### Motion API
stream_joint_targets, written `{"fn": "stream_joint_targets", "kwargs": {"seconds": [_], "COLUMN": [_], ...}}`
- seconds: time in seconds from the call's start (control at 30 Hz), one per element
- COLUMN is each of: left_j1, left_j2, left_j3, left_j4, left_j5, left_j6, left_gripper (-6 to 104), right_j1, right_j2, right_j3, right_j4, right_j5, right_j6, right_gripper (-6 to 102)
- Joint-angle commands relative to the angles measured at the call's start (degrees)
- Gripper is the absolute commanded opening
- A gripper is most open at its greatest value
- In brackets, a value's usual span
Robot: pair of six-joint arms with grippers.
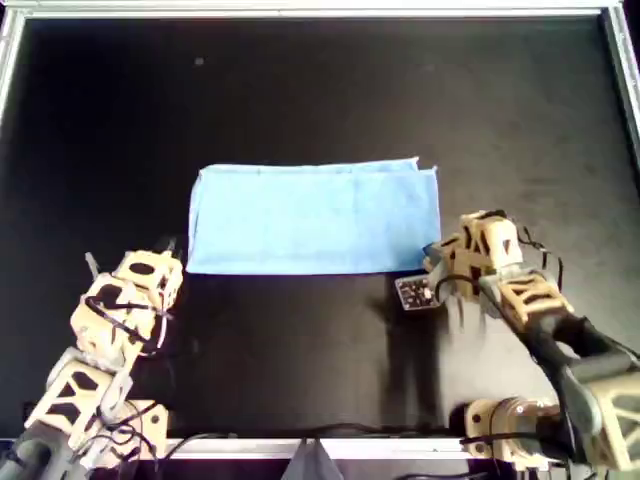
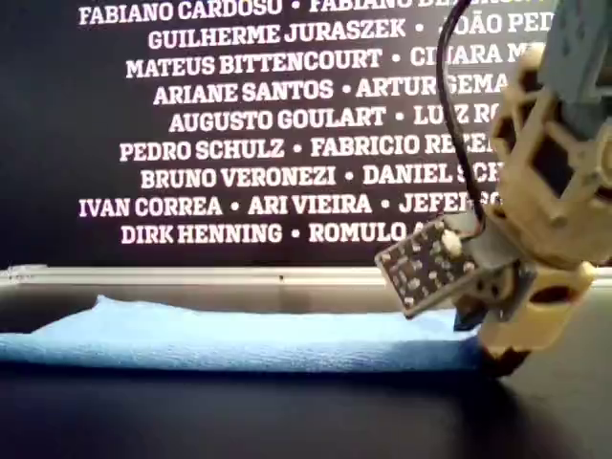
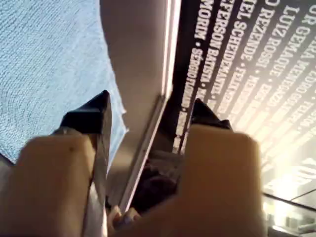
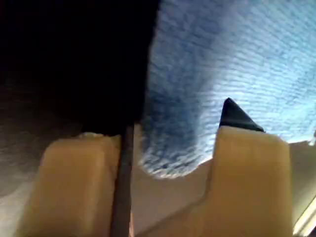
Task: Fold a cloth
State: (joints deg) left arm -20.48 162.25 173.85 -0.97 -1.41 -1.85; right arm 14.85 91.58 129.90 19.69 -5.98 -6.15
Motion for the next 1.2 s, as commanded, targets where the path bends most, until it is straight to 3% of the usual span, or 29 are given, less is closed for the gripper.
{"fn": "stream_joint_targets", "kwargs": {"seconds": [0.0, 0.1, 0.27, 0.33, 0.5, 0.67, 0.93, 1.17], "left_j1": [0.0, 0.0, 0.0, 0.0, 0.0, 0.0, -0.1, -0.1], "left_j2": [-0.1, -0.1, -0.1, -0.1, -0.1, -0.1, -0.1, -0.2], "left_j3": [-0.4, -0.4, -0.4, -0.4, -0.4, -0.4, -0.4, -0.4], "left_j4": [-0.5, -0.5, -0.5, -0.5, -0.5, -0.5, -0.5, -0.5], "left_j5": [-0.4, -0.4, -0.4, -0.4, -0.4, -0.4, -0.4, -0.4], "left_j6": [0.4, 0.4, 0.4, 0.4, 0.4, 0.4, 0.4, 0.4], "left_gripper": [58, 58, 58, 58, 58, 58, 58, 58], "right_j1": [-0.2, 0.2, 0.4, 0.4, 0.6, 3.3, 19.0, 29.9], "right_j2": [0.1, 0.9, 1.1, 1.0, 1.1, 1.1, -1.8, -17.8], "right_j3": [-3.3, -2.4, -4.4, -5.5, -11.3, -19.8, -35.1, -57.4], "right_j4": [-0.4, -0.4, -0.5, -0.5, -0.5, -0.5, -0.5, -1.7], "right_j5": [-0.5, -0.5, -0.6, -0.6, -0.6, -0.6, 0.4, 0.4], "right_j6": [0.26, 0.26, 0.26, 0.26, 0.26, 0.26, 0.26, 0.26], "right_gripper": [66, 49, 5, -6, 4, 2, 2, 2]}}
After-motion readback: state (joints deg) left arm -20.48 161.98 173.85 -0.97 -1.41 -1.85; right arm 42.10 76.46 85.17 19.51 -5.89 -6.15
